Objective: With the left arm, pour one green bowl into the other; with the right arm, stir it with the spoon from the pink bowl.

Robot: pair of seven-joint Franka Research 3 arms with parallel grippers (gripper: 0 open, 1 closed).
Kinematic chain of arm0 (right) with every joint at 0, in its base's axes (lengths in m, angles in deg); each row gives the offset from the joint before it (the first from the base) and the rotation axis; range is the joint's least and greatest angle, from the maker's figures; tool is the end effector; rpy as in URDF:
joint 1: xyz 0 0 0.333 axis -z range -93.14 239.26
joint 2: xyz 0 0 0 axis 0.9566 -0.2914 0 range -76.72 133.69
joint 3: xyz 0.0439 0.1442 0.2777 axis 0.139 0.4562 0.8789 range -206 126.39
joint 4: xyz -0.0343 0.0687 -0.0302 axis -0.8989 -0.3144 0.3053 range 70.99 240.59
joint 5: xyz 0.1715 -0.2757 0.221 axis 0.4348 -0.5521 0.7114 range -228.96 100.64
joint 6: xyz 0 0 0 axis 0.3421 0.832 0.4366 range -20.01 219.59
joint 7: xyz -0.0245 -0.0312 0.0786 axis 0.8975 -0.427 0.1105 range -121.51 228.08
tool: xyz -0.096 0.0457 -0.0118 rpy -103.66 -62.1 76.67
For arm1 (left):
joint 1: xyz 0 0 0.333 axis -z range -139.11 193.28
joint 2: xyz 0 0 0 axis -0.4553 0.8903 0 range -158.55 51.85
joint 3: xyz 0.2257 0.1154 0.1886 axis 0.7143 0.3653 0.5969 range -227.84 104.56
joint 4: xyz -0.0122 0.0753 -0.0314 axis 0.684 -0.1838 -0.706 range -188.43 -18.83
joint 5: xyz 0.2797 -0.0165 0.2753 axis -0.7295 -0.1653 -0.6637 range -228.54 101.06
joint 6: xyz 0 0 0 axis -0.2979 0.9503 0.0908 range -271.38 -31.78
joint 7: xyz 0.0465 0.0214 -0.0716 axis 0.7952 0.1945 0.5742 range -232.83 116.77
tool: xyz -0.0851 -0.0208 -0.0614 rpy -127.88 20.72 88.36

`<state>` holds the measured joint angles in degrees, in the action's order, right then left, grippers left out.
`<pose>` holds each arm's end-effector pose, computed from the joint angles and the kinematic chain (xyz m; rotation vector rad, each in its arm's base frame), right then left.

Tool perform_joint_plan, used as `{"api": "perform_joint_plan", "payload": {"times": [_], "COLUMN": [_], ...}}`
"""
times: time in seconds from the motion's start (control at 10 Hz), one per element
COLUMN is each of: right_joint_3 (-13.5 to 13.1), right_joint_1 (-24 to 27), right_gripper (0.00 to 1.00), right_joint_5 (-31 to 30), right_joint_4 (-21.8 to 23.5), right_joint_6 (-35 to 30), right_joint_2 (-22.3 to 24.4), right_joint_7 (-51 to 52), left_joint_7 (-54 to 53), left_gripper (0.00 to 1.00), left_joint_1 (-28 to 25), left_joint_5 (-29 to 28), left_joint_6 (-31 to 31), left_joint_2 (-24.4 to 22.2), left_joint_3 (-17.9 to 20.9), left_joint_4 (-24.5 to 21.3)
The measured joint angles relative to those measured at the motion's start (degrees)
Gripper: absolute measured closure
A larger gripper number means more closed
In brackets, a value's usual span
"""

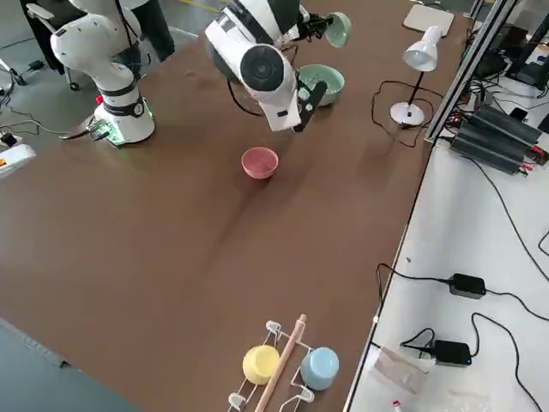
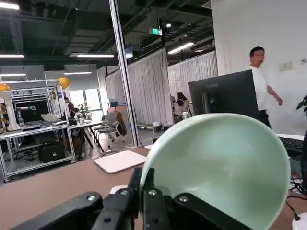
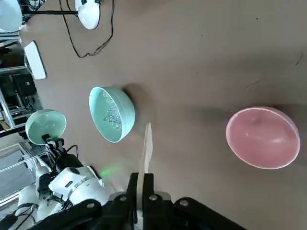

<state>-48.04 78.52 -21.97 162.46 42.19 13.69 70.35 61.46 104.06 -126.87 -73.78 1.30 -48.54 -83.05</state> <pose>0.5925 -0.0610 0.4342 -2.3452 0.0967 0.2762 0.3617 -0.5738 0.2524 -1.6345 -0.7183 -1.5863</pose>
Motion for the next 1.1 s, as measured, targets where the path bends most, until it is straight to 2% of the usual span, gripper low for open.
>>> {"api": "perform_joint_plan", "payload": {"times": [0.2,0.4,0.6,0.8,0.9,1.0,1.1], "right_joint_3": [0.02,0.08,0.18,0.45,0.61,0.73,0.78], "right_joint_1": [-2.64,-5.6,-10.05,-18.64,-23.79,-28.74,-33.05], "right_gripper": [0.95,0.95,0.95,0.95,0.95,0.95,0.95], "right_joint_5": [-0.41,-1.4,-3.12,-6.17,-8.2,-10.38,-12.19], "right_joint_4": [0.01,0.01,0.01,0.01,0.0,0.04,0.08], "right_joint_6": [1.5,2.41,5.38,11.43,14.56,17.58,20.55], "right_joint_2": [1.09,1.91,2.95,4.11,4.36,4.41,4.41], "right_joint_7": [-4.07,-8.32,-15.33,-26.9,-32.98,-38.36,-42.64], "left_joint_7": [-0.27,-1.43,-7.7,-21.36,-26.3,-28.89,-30.46], "left_gripper": [0.96,0.96,0.96,0.96,0.96,0.96,0.96], "left_joint_1": [-1.73,-7.86,-14.26,-21.41,-25.55,-29.16,-31.99], "left_joint_5": [8.06,15.92,25.79,35.61,38.75,40.08,40.75], "left_joint_6": [-0.78,-5.46,-8.3,-9.12,-10.11,-12.6,-16.28], "left_joint_2": [-3.49,-6.82,-11.69,-18.9,-21.61,-23.82,-26.48], "left_joint_3": [0.14,0.22,0.38,0.54,0.52,0.38,0.26], "left_joint_4": [0.22,0.25,0.46,0.32,-0.16,-1.89,-5.69]}}
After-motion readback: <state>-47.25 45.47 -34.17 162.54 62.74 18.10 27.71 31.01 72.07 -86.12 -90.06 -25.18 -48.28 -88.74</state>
